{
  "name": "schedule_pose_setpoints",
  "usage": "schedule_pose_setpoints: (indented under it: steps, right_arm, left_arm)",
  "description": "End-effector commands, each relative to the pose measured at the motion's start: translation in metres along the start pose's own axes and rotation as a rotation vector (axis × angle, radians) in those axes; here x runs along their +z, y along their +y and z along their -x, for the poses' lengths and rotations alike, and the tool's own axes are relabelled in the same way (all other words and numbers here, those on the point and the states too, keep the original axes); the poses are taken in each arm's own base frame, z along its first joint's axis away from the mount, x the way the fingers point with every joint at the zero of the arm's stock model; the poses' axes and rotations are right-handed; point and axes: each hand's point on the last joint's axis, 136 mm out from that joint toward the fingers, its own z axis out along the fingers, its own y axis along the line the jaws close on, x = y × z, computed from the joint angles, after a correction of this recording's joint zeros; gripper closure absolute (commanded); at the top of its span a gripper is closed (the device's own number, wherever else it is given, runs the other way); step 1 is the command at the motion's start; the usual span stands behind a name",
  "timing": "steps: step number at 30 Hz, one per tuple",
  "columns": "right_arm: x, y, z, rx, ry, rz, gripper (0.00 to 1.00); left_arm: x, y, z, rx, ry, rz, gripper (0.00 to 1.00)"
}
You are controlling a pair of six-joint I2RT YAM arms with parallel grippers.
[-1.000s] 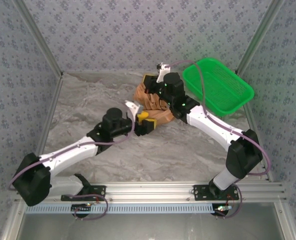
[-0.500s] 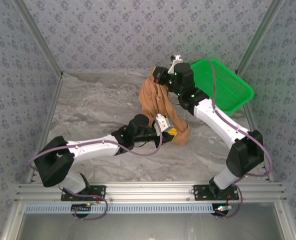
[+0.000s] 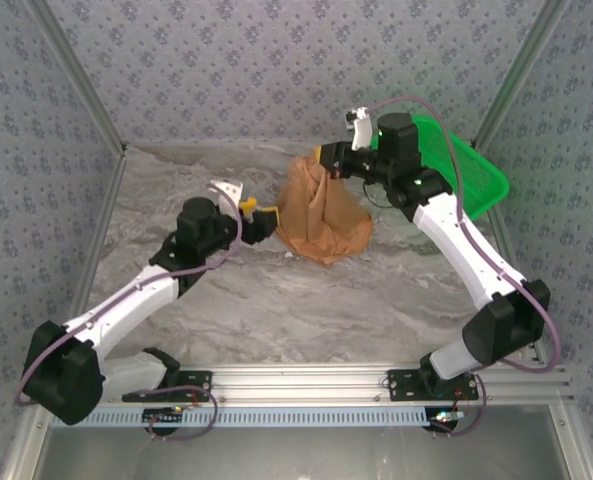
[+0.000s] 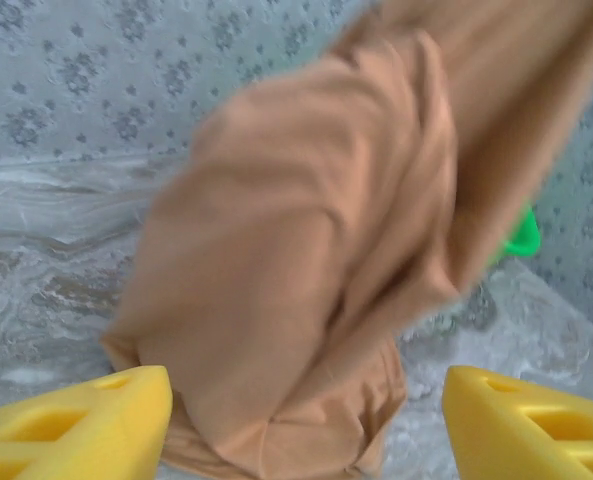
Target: Fold the inside-out t-shirt
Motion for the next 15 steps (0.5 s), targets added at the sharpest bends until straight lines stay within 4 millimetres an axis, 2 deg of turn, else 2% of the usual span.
schedule_pose_setpoints:
  steps: [1,7,10,15]
  right_arm:
    - [-0.013,0.010,-0.016,-0.052,0.034,0.069,1.00]
    - [-0.008,-0.001,-0.036,-0.001,0.038,0.067,1.00]
    - [-0.006,-0.006,-0.043,0.017,0.047,0.057,1.00]
    - [-0.005,-0.012,-0.043,0.014,0.041,0.031,1.00]
  left_arm:
    - [0.018,-0.019,0.007,-0.132,0.074,-0.090,0.25]
    - [0.064,-0.041,0.014,-0.209,0.156,-0.226,0.22]
    - [0.076,-0.049,0.002,-0.221,0.212,-0.252,0.26]
    - [0.083,-0.054,-0.023,-0.276,0.269,-0.282,0.33]
